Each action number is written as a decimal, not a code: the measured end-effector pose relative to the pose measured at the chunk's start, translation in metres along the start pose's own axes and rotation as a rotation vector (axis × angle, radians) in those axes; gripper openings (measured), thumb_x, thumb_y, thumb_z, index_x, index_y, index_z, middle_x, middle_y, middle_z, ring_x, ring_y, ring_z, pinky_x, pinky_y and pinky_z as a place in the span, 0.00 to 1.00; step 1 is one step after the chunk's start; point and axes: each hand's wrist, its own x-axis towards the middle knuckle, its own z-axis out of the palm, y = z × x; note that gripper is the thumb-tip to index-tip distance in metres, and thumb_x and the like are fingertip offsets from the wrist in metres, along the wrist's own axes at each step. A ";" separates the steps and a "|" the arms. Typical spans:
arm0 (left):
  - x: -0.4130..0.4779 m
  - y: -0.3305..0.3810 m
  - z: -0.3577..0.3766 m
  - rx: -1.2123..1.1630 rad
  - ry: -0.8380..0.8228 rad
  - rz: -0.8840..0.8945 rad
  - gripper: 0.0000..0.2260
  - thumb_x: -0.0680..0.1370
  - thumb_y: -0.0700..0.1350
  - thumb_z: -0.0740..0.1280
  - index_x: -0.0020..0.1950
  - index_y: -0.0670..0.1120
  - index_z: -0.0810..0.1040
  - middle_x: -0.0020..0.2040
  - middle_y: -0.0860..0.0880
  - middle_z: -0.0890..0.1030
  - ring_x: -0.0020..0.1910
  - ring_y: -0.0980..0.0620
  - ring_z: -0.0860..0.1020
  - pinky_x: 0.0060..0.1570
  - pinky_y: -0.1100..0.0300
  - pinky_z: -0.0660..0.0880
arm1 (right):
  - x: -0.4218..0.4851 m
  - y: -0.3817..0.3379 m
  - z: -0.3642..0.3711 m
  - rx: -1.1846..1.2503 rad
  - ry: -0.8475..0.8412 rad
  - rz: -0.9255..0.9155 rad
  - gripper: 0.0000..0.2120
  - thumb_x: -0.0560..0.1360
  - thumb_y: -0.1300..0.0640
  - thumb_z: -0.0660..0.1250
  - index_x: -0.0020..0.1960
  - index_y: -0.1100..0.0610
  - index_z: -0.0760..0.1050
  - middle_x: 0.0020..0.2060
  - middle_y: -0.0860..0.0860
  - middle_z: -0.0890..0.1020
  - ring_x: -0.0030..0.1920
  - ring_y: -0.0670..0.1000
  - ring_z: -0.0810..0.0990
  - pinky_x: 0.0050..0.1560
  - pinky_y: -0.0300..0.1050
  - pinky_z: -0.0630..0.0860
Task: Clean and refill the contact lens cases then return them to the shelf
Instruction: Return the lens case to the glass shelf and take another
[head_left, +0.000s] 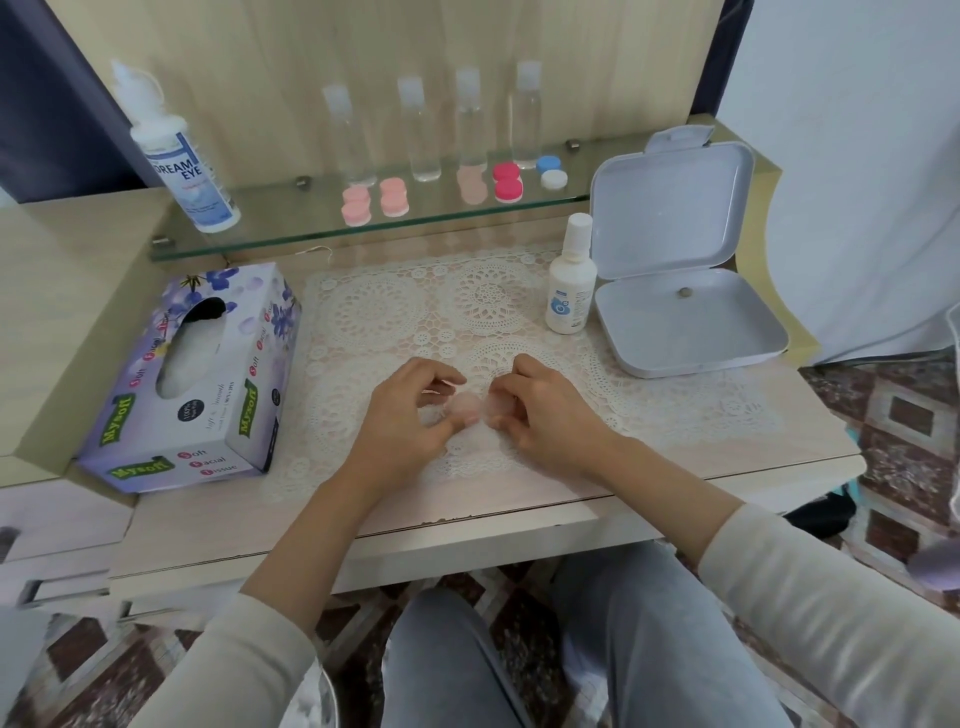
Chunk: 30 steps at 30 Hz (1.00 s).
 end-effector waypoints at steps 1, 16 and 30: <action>0.000 0.000 -0.002 0.005 -0.050 0.012 0.15 0.69 0.35 0.72 0.53 0.44 0.78 0.52 0.54 0.77 0.52 0.59 0.75 0.51 0.73 0.70 | 0.000 0.000 0.000 0.000 -0.003 -0.001 0.13 0.74 0.59 0.66 0.56 0.62 0.74 0.44 0.49 0.66 0.41 0.48 0.66 0.40 0.36 0.58; 0.007 -0.010 -0.025 0.194 0.005 -0.017 0.13 0.68 0.40 0.74 0.52 0.44 0.80 0.42 0.56 0.74 0.41 0.64 0.73 0.44 0.76 0.69 | -0.001 0.002 0.003 0.011 0.020 -0.003 0.11 0.73 0.60 0.67 0.54 0.63 0.75 0.42 0.49 0.66 0.39 0.49 0.67 0.38 0.36 0.58; -0.003 -0.013 -0.013 0.245 -0.052 -0.083 0.25 0.64 0.58 0.72 0.57 0.48 0.79 0.50 0.54 0.75 0.51 0.57 0.69 0.54 0.66 0.63 | 0.000 0.001 0.002 0.043 0.024 0.028 0.12 0.72 0.61 0.68 0.55 0.62 0.76 0.42 0.49 0.67 0.40 0.49 0.68 0.42 0.36 0.61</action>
